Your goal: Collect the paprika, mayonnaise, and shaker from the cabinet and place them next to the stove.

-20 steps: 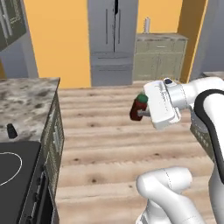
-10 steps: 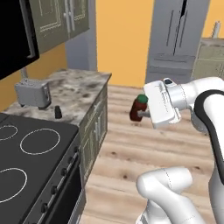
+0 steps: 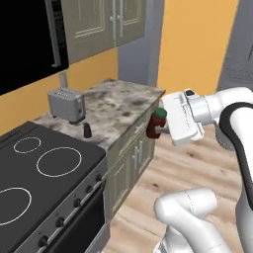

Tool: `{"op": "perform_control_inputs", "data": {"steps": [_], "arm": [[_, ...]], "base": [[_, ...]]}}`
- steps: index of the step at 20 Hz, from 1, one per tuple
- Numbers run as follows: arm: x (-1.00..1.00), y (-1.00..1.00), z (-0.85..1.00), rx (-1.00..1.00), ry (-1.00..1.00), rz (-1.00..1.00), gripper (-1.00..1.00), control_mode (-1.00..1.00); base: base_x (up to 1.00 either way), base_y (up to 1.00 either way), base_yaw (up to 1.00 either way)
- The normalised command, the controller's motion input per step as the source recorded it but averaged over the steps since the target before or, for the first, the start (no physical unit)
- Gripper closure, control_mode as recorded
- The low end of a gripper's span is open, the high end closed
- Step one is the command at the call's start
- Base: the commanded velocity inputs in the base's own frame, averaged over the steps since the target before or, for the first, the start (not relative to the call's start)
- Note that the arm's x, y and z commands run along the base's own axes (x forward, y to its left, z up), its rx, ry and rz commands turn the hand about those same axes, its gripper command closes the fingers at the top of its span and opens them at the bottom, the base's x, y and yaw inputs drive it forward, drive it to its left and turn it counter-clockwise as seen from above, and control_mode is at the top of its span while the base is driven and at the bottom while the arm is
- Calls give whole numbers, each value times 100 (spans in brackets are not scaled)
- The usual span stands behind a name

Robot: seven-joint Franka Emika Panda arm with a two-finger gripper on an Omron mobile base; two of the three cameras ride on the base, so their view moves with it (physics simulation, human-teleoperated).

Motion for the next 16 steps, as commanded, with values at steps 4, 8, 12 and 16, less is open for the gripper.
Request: {"op": "perform_control_inputs", "data": {"steps": [4, 8, 12, 16], "arm": [[0, 0, 0, 0, 0, 0, 100, 100], [0, 0, 0, 0, 0, 0, 100, 100], [0, 0, 0, 0, 0, 0, 100, 100], [0, 0, 0, 0, 0, 0, 100, 100]], "base": [[59, -58, 43], [52, -45, 47], [35, -37, 50], [30, -31, 51]]}}
